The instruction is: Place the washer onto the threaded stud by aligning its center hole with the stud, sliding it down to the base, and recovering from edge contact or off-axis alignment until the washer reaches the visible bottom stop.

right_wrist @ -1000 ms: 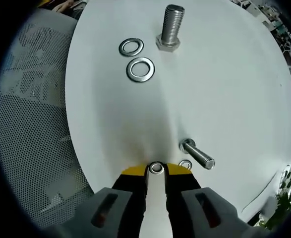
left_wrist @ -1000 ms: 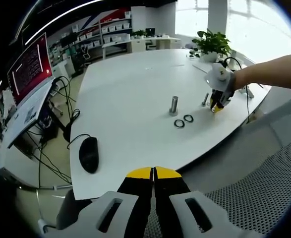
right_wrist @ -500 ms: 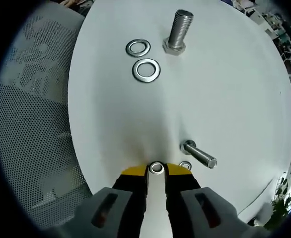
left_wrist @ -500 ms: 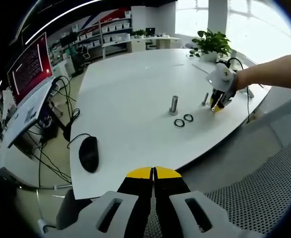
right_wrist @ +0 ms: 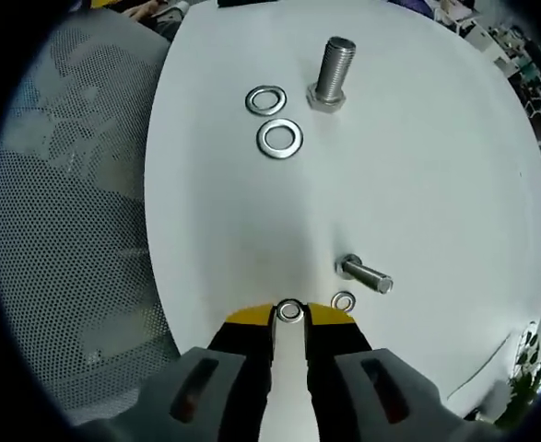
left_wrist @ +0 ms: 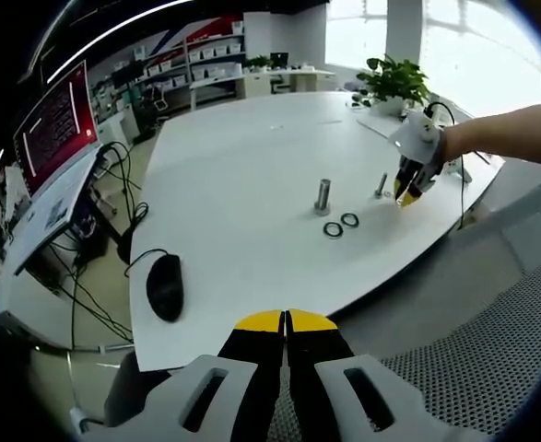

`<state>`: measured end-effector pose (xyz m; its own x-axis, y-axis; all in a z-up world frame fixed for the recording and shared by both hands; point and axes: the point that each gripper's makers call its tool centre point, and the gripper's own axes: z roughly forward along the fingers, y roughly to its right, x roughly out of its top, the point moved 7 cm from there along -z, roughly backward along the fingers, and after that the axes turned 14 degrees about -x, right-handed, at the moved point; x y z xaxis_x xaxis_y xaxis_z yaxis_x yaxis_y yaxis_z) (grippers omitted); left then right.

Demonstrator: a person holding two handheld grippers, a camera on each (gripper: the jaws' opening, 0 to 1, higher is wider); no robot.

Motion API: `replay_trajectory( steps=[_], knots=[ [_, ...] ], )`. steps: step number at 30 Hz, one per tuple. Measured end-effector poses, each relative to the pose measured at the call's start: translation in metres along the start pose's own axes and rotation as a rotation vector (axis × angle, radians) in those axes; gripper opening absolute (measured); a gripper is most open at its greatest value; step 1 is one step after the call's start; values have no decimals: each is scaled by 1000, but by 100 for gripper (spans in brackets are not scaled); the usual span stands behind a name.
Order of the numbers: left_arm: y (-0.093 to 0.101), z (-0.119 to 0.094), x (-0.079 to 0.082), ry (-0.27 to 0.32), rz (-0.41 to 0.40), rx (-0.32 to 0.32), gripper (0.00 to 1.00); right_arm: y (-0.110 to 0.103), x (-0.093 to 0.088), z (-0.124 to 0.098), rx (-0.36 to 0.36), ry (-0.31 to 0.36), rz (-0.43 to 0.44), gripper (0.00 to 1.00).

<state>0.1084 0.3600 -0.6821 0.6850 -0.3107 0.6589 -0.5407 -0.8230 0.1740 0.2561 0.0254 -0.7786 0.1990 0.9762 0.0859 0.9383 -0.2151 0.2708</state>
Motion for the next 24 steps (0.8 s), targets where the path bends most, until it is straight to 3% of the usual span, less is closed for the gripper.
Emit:
replay_trajectory(
  steps=[15,24],
  knots=[
    [0,0,1,17,2,1,0,33,0,-35,-28,70,25,13],
    [0,0,1,16,1,1,0,39,9,-41,-66,127,37,13]
  ],
)
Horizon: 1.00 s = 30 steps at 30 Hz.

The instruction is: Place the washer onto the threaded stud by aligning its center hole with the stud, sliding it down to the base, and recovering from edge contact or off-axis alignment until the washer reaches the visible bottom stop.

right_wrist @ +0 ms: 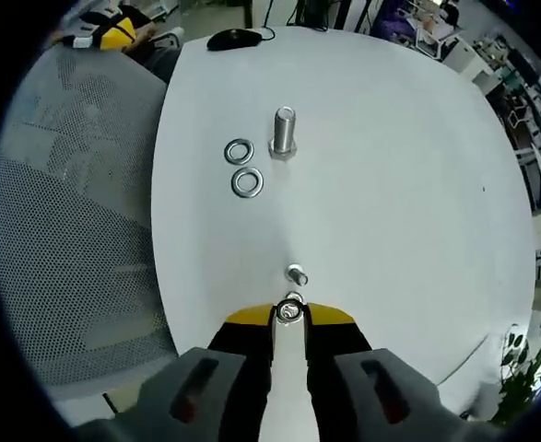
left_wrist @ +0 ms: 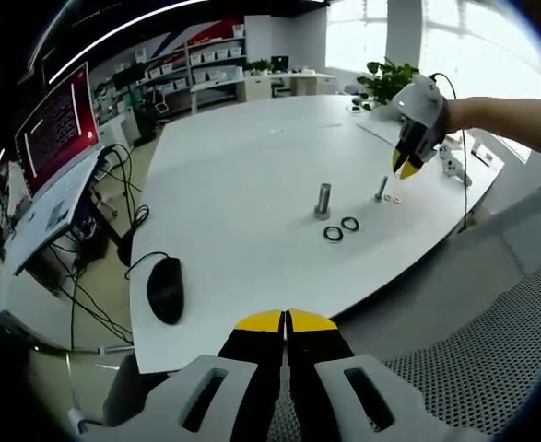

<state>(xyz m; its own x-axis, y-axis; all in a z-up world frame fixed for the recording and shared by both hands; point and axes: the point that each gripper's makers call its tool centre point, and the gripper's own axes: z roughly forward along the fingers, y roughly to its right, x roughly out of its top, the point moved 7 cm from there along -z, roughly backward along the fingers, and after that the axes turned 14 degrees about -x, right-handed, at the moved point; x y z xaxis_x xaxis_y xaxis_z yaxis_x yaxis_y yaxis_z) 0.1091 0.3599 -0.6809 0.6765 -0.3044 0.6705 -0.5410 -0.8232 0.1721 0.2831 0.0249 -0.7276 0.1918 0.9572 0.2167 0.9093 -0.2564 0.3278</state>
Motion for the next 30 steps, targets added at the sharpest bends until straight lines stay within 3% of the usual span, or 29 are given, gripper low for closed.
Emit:
replay_trajectory(
  steps=[6,12,30],
  knots=[
    [0,0,-1,-5,-2,0,0,3,7,5,-45,32,7,13],
    [0,0,-1,-11,-3,0,0,3,7,12,-45,29,7,13],
    [-1,1,-3,-21,-7,0,0,-3,11,32,14,-6,-18,13]
  ],
)
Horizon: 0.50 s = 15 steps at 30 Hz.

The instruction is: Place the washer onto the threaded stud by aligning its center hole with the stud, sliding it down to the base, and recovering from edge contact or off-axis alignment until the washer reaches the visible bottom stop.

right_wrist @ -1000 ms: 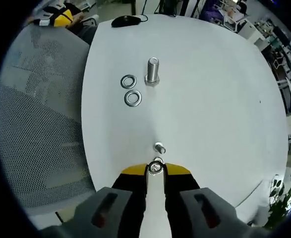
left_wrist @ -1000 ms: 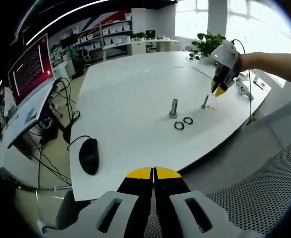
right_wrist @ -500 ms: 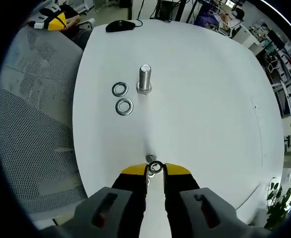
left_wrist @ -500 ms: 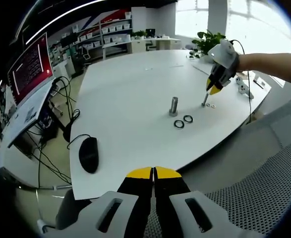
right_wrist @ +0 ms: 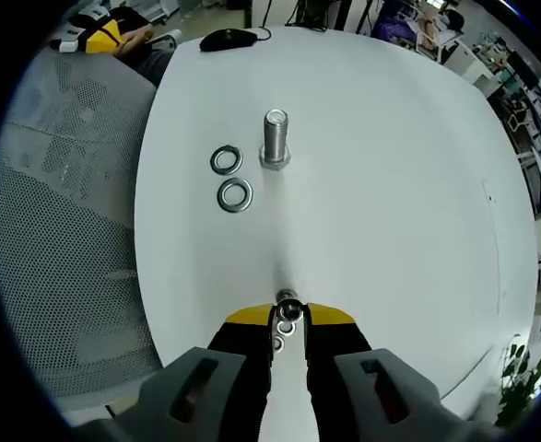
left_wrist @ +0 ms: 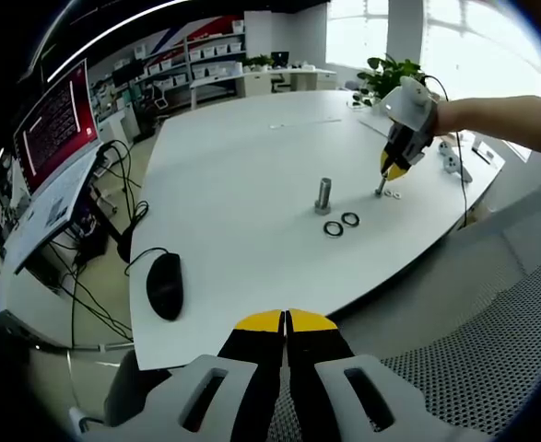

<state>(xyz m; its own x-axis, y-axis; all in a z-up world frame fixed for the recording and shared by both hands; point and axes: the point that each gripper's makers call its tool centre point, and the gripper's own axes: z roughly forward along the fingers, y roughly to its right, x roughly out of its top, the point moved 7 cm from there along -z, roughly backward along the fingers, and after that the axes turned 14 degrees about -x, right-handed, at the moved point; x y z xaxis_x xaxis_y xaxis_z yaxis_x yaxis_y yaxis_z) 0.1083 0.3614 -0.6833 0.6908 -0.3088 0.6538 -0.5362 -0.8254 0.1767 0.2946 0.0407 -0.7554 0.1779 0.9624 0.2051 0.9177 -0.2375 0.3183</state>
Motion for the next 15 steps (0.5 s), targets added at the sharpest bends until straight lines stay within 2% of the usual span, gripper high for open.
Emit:
replay_trajectory(
  steps=[15],
  knots=[
    [-1,1,0,-8,-7,4,0,-4,-2,20,17,-8,5,13]
  ],
)
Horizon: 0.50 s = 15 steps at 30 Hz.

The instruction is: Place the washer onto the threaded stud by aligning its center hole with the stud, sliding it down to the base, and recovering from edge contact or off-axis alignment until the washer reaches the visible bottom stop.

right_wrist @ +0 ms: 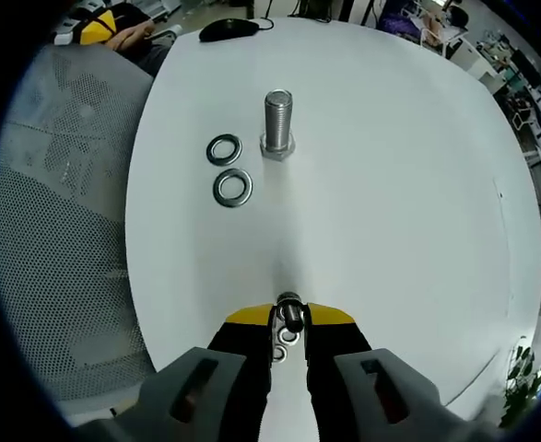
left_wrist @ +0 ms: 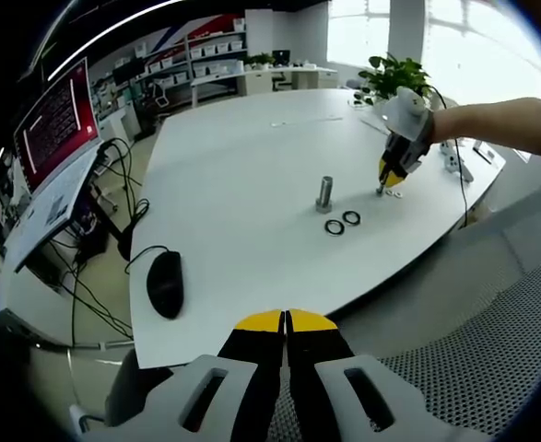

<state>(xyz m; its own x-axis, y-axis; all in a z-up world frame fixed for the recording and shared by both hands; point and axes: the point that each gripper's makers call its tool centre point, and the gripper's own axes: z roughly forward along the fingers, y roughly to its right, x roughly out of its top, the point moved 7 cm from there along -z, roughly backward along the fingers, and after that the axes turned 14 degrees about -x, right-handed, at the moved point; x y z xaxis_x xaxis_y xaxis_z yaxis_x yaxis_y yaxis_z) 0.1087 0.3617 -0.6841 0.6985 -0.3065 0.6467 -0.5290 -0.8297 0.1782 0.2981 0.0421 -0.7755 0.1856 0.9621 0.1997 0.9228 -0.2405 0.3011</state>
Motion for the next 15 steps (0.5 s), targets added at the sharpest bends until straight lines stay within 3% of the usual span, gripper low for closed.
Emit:
replay_trajectory(
  steps=[15],
  knots=[
    [0,0,0,-3,-7,6,0,-4,-2,14,5,-17,4,14]
  ],
)
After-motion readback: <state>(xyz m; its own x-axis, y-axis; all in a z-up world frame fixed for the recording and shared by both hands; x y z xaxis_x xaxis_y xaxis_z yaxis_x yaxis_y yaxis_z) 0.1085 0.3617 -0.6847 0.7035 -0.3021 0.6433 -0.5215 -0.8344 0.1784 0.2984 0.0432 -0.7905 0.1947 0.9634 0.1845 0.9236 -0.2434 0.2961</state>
